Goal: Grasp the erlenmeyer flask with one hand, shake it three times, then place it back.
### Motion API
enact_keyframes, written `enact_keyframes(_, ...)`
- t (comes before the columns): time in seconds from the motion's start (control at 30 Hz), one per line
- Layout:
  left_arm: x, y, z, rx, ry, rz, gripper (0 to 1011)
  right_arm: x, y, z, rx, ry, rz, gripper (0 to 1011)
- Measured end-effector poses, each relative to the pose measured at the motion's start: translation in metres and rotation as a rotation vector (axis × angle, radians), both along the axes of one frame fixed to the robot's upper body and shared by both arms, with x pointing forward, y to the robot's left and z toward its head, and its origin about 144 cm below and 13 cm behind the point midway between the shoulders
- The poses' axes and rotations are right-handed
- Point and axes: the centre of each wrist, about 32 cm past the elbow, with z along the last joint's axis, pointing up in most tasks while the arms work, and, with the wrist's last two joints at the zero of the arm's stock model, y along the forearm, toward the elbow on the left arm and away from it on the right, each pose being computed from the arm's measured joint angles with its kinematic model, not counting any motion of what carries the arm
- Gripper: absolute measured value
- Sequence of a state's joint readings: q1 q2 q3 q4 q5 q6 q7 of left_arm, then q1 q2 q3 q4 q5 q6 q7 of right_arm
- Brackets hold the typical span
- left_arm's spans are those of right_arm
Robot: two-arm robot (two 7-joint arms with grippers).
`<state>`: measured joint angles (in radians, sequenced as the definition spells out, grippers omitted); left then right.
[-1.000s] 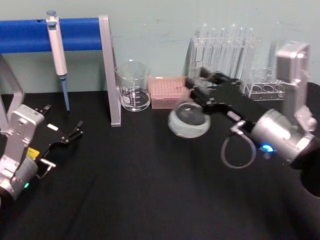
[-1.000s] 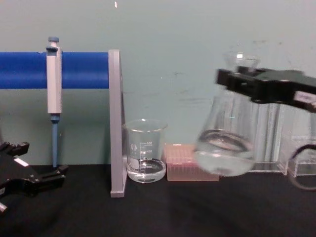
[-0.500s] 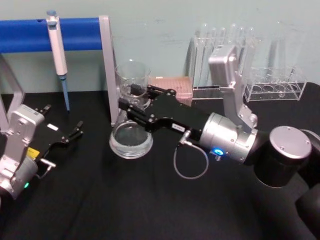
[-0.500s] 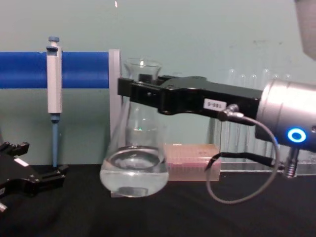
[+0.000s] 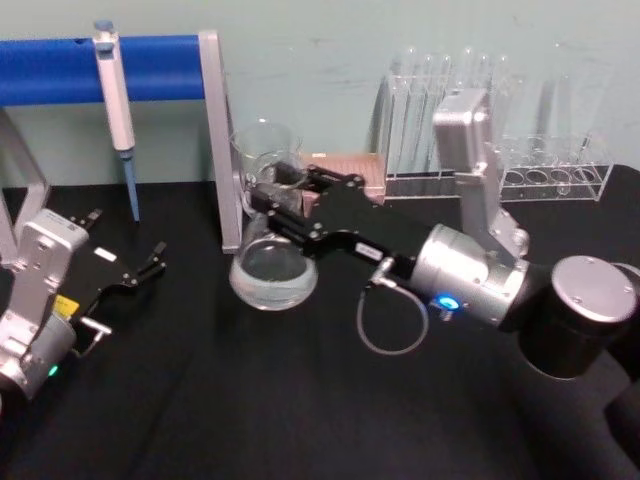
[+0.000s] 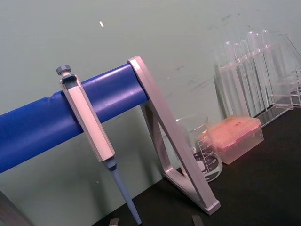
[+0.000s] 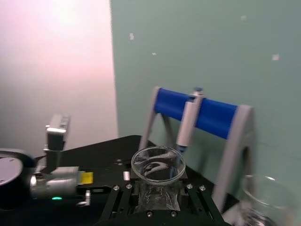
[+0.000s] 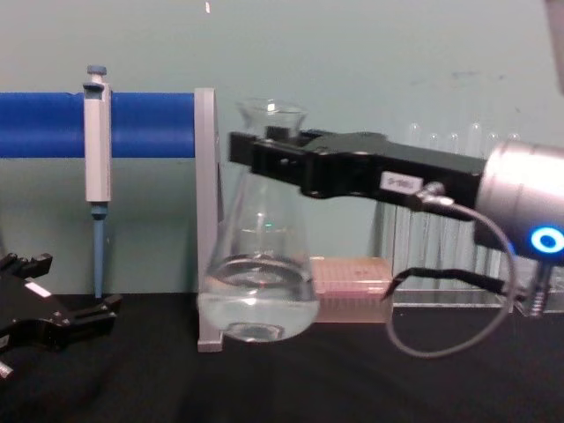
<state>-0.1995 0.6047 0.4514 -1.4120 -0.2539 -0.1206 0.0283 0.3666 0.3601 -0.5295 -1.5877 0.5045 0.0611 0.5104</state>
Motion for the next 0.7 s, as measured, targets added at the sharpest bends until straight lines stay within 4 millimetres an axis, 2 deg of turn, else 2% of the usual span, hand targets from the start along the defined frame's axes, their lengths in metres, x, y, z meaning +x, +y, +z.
enact_keyframes(0.17,0.0,0.0,0.0,0.0,0.0,0.0,1001,-0.005,-0.016,0.002,0.007,-0.014,-0.072,456)
enact_keyframes(0.33,0.0,0.0,0.0,0.0,0.0,0.0,1001,-0.014,-0.042,0.004,0.011,-0.029,-0.188,456)
enact_keyframes(0.47,0.0,0.0,0.0,0.0,0.0,0.0,1001,-0.024,-0.061,0.005,0.009,-0.039,-0.277,456)
enact_keyframes(0.63,0.0,0.0,0.0,0.0,0.0,0.0,1001,-0.046,-0.093,0.005,0.002,-0.05,-0.43,456)
enact_keyframes(0.7,0.0,0.0,0.0,0.0,0.0,0.0,1001,-0.051,-0.1,0.005,0.001,-0.052,-0.46,456)
